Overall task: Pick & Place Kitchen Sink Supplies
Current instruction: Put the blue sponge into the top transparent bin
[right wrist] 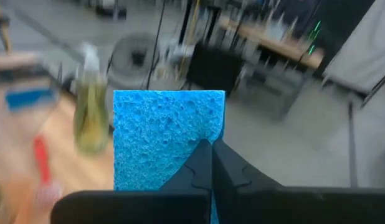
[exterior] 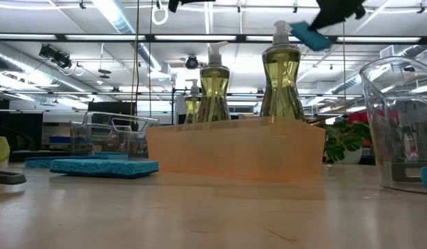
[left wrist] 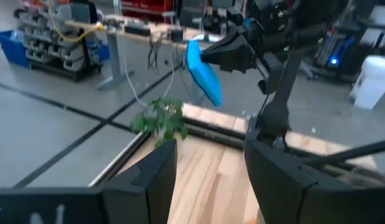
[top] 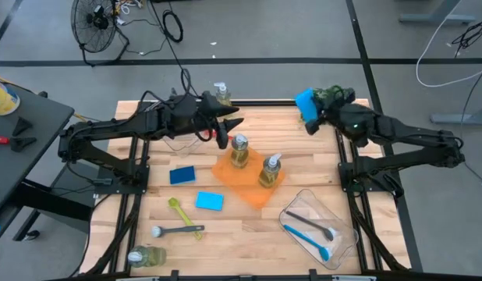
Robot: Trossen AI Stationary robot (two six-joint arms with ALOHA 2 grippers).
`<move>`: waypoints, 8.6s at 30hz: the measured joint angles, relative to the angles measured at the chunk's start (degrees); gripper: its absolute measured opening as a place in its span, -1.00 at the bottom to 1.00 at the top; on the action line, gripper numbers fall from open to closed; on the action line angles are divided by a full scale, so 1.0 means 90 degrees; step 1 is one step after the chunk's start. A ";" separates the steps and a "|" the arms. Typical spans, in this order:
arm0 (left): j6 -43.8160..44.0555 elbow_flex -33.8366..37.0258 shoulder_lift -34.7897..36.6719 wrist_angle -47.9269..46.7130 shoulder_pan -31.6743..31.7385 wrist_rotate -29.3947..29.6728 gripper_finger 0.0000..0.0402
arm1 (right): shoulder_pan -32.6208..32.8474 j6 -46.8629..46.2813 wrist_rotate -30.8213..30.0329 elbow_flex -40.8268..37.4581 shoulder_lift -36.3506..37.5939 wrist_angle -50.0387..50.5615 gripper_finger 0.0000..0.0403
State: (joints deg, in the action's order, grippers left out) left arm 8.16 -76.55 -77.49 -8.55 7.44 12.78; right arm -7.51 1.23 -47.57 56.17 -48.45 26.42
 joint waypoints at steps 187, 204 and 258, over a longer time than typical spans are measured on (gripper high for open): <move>0.0350 0.0019 0.1200 -0.6956 0.1905 0.1168 -0.90 | 0.0148 0.0218 0.1236 -0.0003 -0.2914 -0.5395 0.07; 0.0186 0.1159 0.1199 -0.6469 0.2582 0.0769 -0.93 | 0.0148 -0.0300 0.1243 -0.0001 -0.2914 -0.5062 0.07; -0.0174 0.2793 0.1195 -0.4712 0.2696 -0.0838 -0.87 | 0.0148 -0.0293 0.1243 -0.0001 -0.2914 -0.5067 0.07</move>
State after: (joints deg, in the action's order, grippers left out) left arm 6.59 -51.42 -66.74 -50.96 31.70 5.24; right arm -6.17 -1.41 -36.38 56.16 -74.67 -19.18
